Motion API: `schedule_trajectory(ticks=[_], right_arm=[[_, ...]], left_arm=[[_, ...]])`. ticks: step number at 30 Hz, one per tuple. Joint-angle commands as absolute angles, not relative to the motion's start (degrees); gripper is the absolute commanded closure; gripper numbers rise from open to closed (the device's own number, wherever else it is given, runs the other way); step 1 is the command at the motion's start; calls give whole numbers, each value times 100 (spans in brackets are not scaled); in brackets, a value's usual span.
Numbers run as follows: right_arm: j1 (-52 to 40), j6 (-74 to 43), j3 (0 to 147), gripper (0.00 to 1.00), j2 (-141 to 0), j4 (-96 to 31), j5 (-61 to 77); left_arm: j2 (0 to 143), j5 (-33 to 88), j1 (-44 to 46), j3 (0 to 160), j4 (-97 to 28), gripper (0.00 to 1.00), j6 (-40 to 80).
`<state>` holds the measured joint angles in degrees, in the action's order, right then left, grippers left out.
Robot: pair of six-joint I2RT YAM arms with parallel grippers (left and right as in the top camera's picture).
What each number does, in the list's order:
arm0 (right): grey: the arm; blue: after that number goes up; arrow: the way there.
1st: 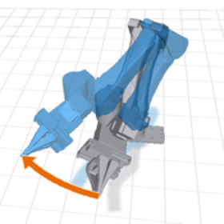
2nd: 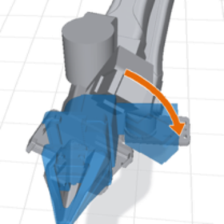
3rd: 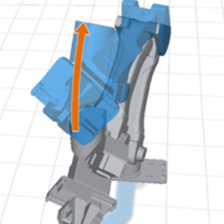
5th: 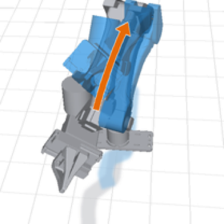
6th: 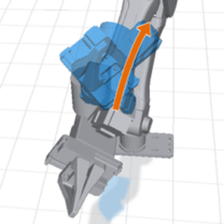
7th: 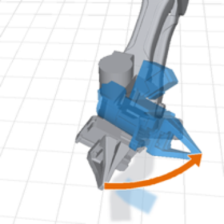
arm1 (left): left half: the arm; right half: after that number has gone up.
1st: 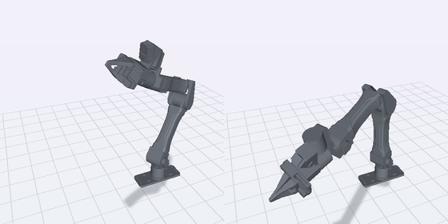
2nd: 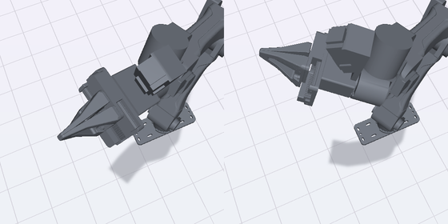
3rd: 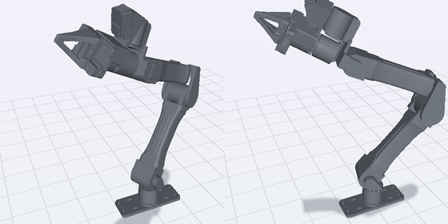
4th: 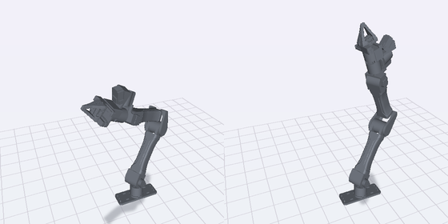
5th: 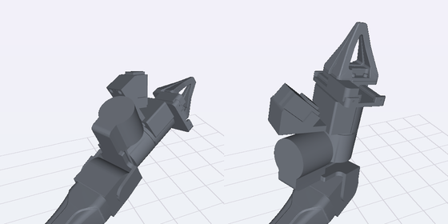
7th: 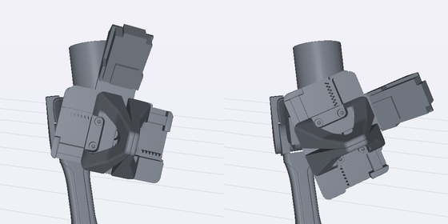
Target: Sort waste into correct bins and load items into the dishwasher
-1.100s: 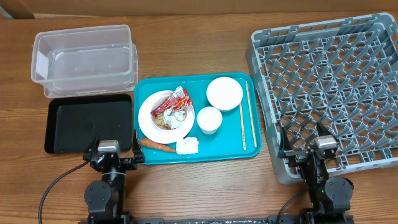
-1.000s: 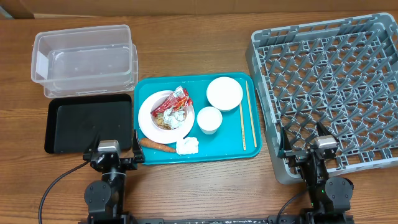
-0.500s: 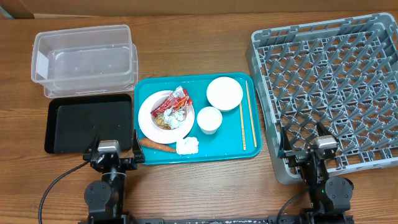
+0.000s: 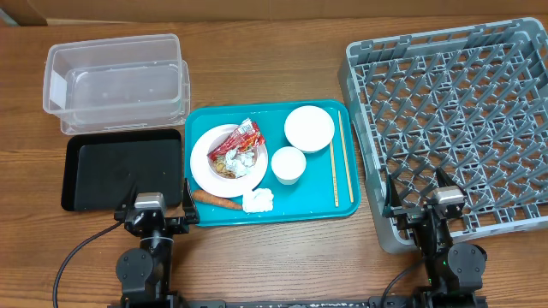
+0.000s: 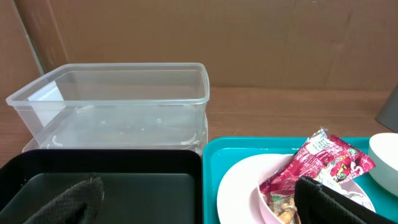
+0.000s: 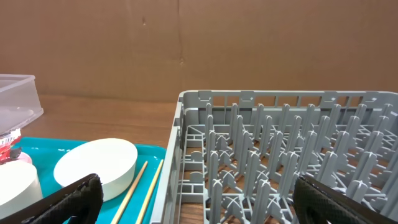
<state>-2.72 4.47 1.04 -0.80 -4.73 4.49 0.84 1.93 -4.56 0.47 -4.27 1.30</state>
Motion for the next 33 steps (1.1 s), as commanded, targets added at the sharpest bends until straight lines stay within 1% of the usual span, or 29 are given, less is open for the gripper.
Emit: schedule_trajectory(ticks=[1, 17, 21, 26, 33], right_arm=[[-298, 434, 45, 0, -16, -440, 458], [-298, 432, 47, 0, -16, -440, 458], [-298, 427, 67, 0, -16, -464, 454], [-298, -217, 355, 0, -16, -856, -272], [-298, -266, 926, 0, -19, -1420, -379]], left_arm=[[27, 257, -491, 27, -427, 0, 169], [27, 259, -491, 27, -425, 0, 174], [27, 257, -491, 117, -489, 0, 336], [60, 233, -491, 491, -888, 0, 390], [814, 237, -491, 1356, -1402, 0, 552]])
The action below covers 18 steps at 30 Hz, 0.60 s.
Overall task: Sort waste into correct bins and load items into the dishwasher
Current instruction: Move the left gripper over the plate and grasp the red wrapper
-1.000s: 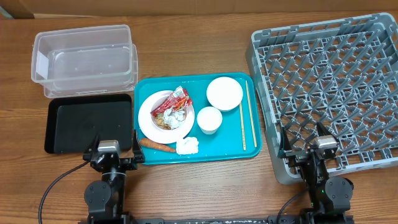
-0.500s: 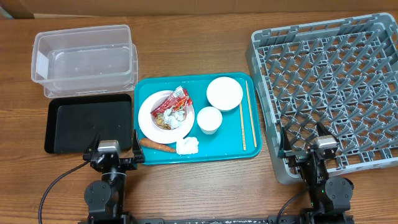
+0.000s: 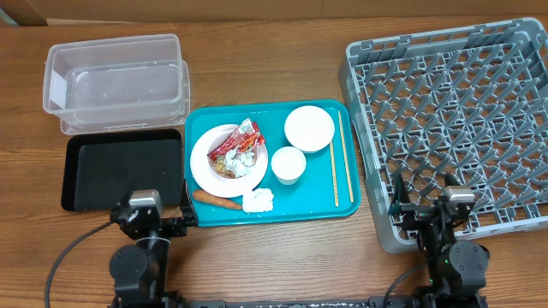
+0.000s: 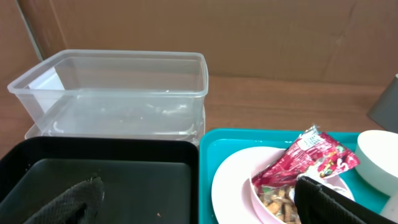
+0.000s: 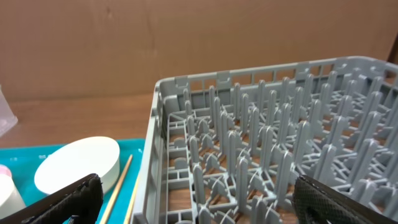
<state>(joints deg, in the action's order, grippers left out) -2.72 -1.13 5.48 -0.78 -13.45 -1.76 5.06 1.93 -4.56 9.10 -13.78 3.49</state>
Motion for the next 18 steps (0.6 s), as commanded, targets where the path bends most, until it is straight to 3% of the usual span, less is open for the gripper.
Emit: schedule_trajectory(ticks=[1, 8, 18], right_arm=[[-296, -405, 1037, 0, -25, -1562, -519], [-292, -672, 1776, 0, -515, -2307, -814], [-294, -672, 3385, 0, -2733, -3116, -812]], left_arm=[[1050, 237, -491, 1540, -1444, 0, 585], [3004, 419, -486, 3111, -2005, 0, 580], [5723, 491, -484, 6110, -4449, 0, 582]])
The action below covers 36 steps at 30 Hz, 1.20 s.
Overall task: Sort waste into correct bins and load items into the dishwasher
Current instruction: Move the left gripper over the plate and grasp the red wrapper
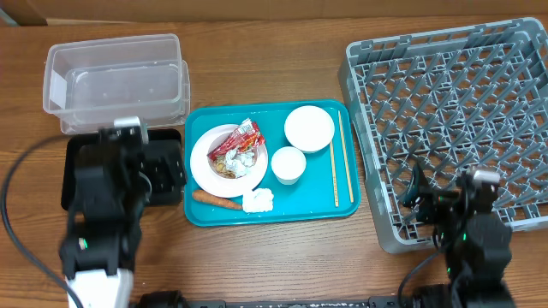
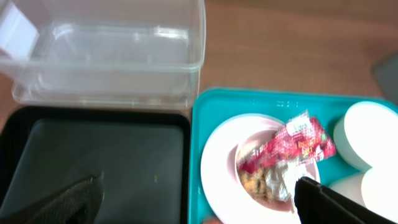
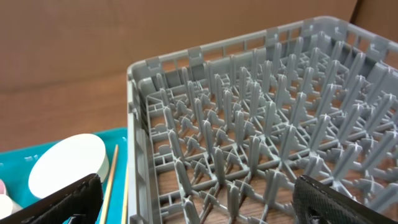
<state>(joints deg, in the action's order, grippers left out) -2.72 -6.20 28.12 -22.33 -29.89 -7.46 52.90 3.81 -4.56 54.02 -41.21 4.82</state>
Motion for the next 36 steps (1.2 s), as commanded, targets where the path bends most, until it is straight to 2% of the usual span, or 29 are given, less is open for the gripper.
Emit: schedule_trajectory(ticks=[1, 7, 12, 15, 19, 27, 32, 36], right_arm=[[-294, -672, 3627, 0, -3009, -3315, -812], [-292, -668, 5218, 0, -4694, -4757, -812], [-287, -672, 6141, 0, -5760, -5439, -760], [-287, -670, 6274, 0, -6110, -5540, -722], [-283, -663, 6274, 0, -6154, -5586, -729], [-283, -668, 6274, 0, -6154, -5566, -836], [-283, -668, 6274, 0, -6154, -5570, -836], [-283, -668, 6274, 0, -6154, -5570, -836]], left_arm=[[5916, 556, -484, 6381, -4700, 0, 580], [6632, 585, -486, 7448, -5778, 0, 580], [6781, 639, -486, 7448, -5647, 0, 670], [6932, 1181, -473, 7446, -5448, 0, 840], [7214, 1308, -172, 7437, -5419, 0, 836], [8261, 926, 998, 7437, -5417, 0, 854], [8997, 904, 1313, 7437, -5492, 0, 1205], [9456, 989, 1367, 7437, -5557, 8, 1463]])
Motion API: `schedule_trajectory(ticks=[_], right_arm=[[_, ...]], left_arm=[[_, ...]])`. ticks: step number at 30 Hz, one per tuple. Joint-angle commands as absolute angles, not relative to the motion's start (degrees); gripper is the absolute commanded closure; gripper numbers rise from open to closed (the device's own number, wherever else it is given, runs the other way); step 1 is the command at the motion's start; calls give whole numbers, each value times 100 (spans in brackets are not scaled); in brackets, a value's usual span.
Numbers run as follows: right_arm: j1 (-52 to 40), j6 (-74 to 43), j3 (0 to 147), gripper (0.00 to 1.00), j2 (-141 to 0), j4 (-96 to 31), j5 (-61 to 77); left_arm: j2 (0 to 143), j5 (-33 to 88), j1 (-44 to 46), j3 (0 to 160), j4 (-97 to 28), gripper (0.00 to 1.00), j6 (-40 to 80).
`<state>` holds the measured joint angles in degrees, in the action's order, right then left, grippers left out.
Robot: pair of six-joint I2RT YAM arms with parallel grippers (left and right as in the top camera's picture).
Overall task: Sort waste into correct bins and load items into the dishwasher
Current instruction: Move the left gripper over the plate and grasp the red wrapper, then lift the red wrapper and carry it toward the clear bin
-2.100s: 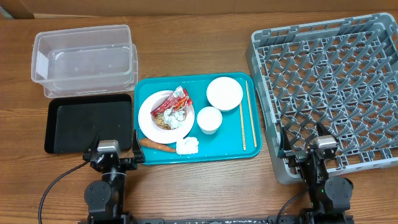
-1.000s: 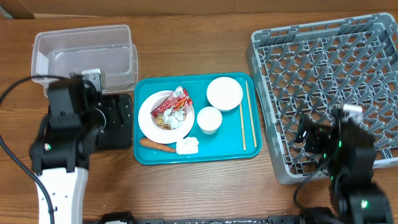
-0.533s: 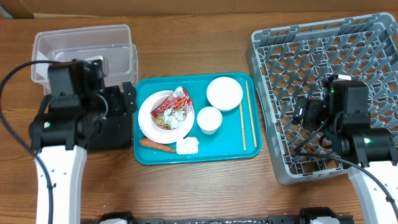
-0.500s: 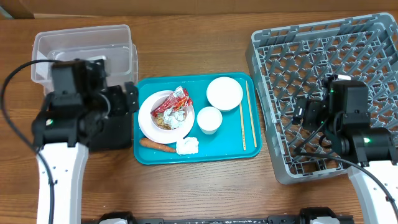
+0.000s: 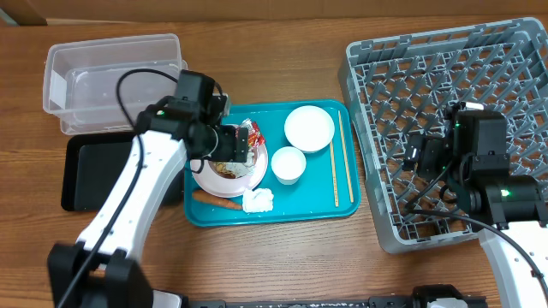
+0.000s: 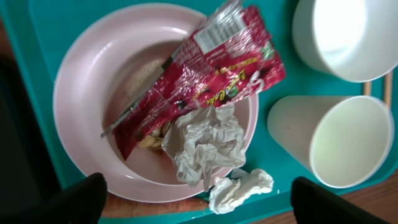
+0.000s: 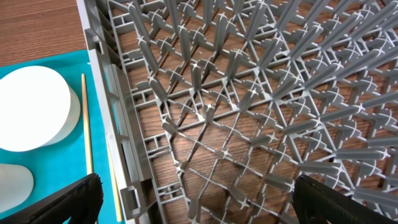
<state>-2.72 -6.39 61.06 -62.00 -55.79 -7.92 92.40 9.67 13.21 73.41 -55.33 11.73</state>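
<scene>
A teal tray (image 5: 317, 201) holds a pink plate (image 6: 74, 112) with a red snack wrapper (image 6: 205, 68) and crumpled paper (image 6: 205, 140) on it. A carrot (image 5: 216, 199) and a white tissue (image 6: 239, 190) lie by the plate's near edge. A white bowl (image 5: 309, 128), a white cup (image 5: 288, 164) and chopsticks (image 5: 336, 158) share the tray. My left gripper (image 6: 199, 205) hovers open over the plate, holding nothing. Above the left part of the grey dish rack (image 7: 249, 93), my right gripper (image 7: 199, 199) is open and empty.
Two stacked clear plastic bins (image 5: 111, 77) stand at the back left. A black tray (image 5: 94, 171) lies in front of them, left of the teal tray. The rack fills the right side of the table.
My left gripper has moved from above the black tray to above the pink plate, now looking straight down. My right gripper has moved farther over the rack's left side. Nothing was picked up.
Both arms first sat low at the table's front edge, the left by the black tray, the right by the rack's front. They then rose, the left over the black tray. Now the left is over the plate, the right over the rack. Every item lies unmoved.
</scene>
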Motion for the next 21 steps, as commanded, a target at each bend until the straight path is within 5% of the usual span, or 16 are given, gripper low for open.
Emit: schedule_trajectory(ticks=[1, 5, 12, 21], right_arm=[[-283, -668, 6274, 0, -6154, -5570, -836], [-283, -668, 6274, 0, -6154, -5572, -836], [-283, -668, 6274, 0, -6154, -5590, -834], [-283, -668, 6274, 0, -6154, -5592, -834]], left_arm=[[9568, 1026, 1369, 7437, -5555, 13, 1466], [9876, 1232, 1372, 7437, -5599, 42, 1463], [10099, 1249, 1391, 7435, -5607, 51, 1463], [10269, 1229, 1389, 7437, -5592, 96, 1463]])
